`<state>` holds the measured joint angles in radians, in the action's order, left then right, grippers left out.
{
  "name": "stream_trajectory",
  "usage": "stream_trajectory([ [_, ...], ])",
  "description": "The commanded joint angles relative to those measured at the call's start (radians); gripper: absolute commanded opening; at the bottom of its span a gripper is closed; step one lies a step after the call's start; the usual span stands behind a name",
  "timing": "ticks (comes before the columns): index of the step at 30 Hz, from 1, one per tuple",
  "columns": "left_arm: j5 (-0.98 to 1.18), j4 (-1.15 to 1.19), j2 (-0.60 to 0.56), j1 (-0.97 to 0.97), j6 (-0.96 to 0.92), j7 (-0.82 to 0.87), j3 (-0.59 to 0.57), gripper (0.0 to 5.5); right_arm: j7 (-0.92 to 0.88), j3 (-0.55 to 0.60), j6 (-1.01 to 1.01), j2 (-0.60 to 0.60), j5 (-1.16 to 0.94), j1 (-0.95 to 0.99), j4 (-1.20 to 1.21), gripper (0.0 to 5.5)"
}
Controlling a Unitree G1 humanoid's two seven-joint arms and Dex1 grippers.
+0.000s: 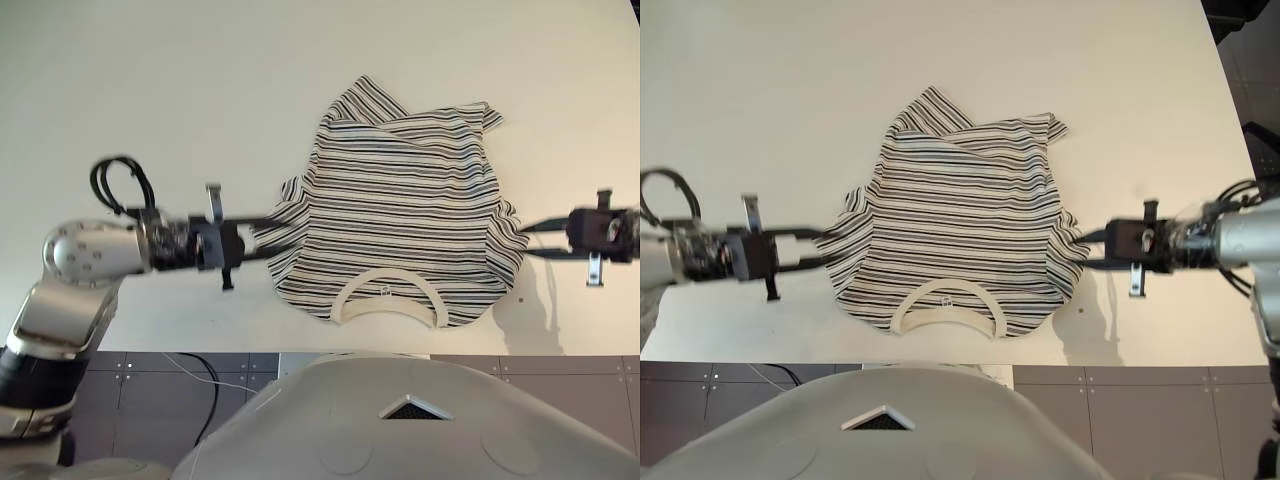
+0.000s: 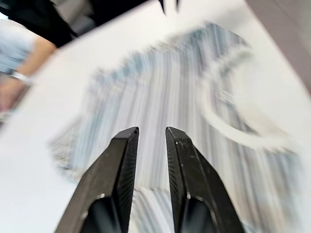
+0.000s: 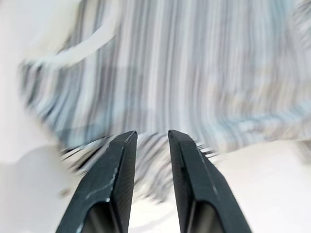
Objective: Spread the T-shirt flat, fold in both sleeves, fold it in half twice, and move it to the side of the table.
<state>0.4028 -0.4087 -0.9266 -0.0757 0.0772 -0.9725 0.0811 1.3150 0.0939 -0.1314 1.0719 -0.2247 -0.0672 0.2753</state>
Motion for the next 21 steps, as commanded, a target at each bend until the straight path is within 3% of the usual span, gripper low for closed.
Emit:
stream_trajectory([
  [1,-0.391,0.286,0.153,0.191,0.122,0.159,0.169,1.01,-0.138,-0.132,-0.022,-0.172,0.066,0.233,-0.113,1.17],
  [4,-0.617,0.479,0.159,0.136,0.323,0.23,0.281,1.01,-0.178,-0.212,0.018,-0.23,0.126,0.237,-0.166,1.17],
  [9,-0.762,0.569,0.138,0.042,0.533,0.28,0.368,1.01,-0.151,-0.303,0.136,-0.196,0.213,0.129,-0.238,1.17],
  [13,-0.792,0.615,0.014,-0.017,0.589,0.294,0.323,1.01,-0.137,-0.324,0.186,-0.172,0.243,0.073,-0.249,1.17],
  [16,-0.7,0.526,-0.1,-0.144,0.608,0.268,0.259,1.01,-0.146,-0.338,0.203,-0.16,0.259,-0.009,-0.228,1.17],
  [21,-0.62,0.482,-0.173,-0.247,0.614,0.268,0.188,1.01,-0.18,-0.361,0.197,-0.154,0.262,-0.143,-0.146,1.17],
])
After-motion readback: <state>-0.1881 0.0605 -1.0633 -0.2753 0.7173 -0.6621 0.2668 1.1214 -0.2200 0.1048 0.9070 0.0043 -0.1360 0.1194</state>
